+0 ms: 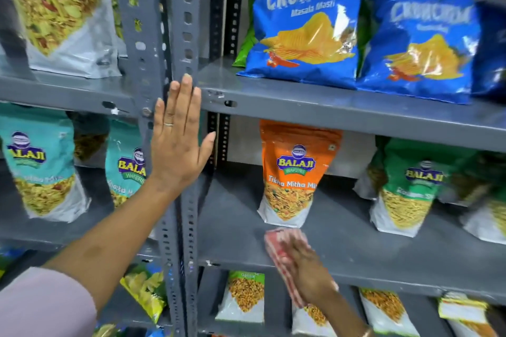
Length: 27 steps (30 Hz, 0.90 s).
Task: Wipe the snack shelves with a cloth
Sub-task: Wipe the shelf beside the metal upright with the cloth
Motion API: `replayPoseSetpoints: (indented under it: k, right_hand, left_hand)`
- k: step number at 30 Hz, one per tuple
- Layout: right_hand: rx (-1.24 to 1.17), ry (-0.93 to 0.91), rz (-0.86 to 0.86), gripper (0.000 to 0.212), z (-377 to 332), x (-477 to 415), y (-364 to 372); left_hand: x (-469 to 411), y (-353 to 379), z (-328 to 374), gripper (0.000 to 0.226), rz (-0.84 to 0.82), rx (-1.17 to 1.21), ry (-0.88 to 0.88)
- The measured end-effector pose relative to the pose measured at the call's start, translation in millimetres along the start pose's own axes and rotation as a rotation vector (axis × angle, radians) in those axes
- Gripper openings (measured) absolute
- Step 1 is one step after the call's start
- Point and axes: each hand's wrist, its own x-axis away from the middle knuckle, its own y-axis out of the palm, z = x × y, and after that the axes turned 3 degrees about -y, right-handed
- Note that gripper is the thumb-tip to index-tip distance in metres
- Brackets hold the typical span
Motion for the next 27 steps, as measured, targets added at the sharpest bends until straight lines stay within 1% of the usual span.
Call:
replayPoseSetpoints:
  k: [2, 3, 4, 5, 6, 7, 8, 9, 10, 11, 14, 17, 19, 20, 22, 24, 26, 27]
  right_hand:
    - [0.035, 0.215, -0.100, 0.048, 18.1, 12.2, 1.1]
    - [0.091, 0.222, -0.057, 0.049, 22.5, 12.5, 4.9]
    - [0.129, 0.250, -0.063, 0.054, 18.7, 8.8, 7.1]
    - [0.147, 0.264, -0.132, 0.057, 2.7, 2.3, 10.3]
    - [0.237, 0.173, -0.166, 0.055, -12.0, -7.0, 13.0]
    - [0.249, 0.038, -0.240, 0.051, -23.9, -17.2, 24.6]
    - [0.202, -0.056, -0.269, 0.055, -41.9, -28.6, 36.3]
    - [0.152, -0.028, -0.340, 0.063, -65.9, -37.0, 36.2]
    - [0.115, 0.035, -0.393, 0.063, -82.0, -45.7, 38.8]
    - [0.070, 0.080, -0.407, 0.059, -93.6, -52.7, 35.0]
    - [0.005, 0.183, -0.370, 0.053, -91.9, -47.0, 20.0]
    - [0.087, 0.227, -0.345, 0.055, -40.4, -19.9, 5.4]
    - [0.055, 0.269, -0.303, 0.054, -6.3, 0.2, -11.4]
    - [-0.007, 0.312, -0.274, 0.053, 10.1, 9.0, -18.8]
    - [-0.130, 0.373, -0.217, 0.053, 35.0, 23.2, -34.2]
    - [-0.187, 0.396, -0.159, 0.055, 59.4, 33.9, -45.5]
    - [-0.326, 0.442, -0.072, 0.043, 83.2, 32.6, -51.7]
    - [-0.448, 0.469, -0.006, 0.036, 101.4, 31.2, -55.5]
  left_hand:
    - [0.5, -0.3, 0.4, 0.068, -0.007, 0.016, 0.002]
    - [0.5, -0.3, 0.7, 0.068, -0.007, 0.021, 0.003]
    - [0.5, -0.2, 1.3, 0.068, -0.004, 0.029, 0.000]
    - [0.5, 0.3, 2.0, 0.068, 0.002, 0.039, -0.007]
    - [0.6, 0.6, 2.9, 0.067, 0.013, 0.046, -0.015]
    - [0.5, 0.9, 3.6, 0.066, 0.024, 0.045, -0.020]
    - [0.2, 1.0, 3.9, 0.065, 0.032, 0.041, -0.020]
    - [-0.1, 0.9, 4.1, 0.063, 0.036, 0.038, -0.018]
    - [-0.2, 0.5, 4.3, 0.062, 0.034, 0.036, -0.017]
    - [-0.2, 0.0, 4.8, 0.061, 0.027, 0.035, -0.020]
    - [1.0, -2.6, 8.7, 0.060, -0.004, 0.039, -0.066]
    - [7.3, -1.9, 19.2, 0.065, -0.028, 0.037, -0.119]
    - [20.3, 1.9, 37.6, 0.073, -0.054, 0.050, -0.058]
    - [30.9, 5.2, 52.8, 0.074, -0.082, 0.084, -0.016]
    - [57.7, 18.2, 89.9, 0.070, -0.164, 0.147, 0.056]
    - [91.8, 39.8, 130.3, 0.070, -0.281, 0.150, 0.107]
    - [128.6, 61.4, 158.8, 0.070, -0.424, 0.140, 0.127]
    - [147.6, 73.1, 174.8, 0.069, -0.501, 0.131, 0.119]
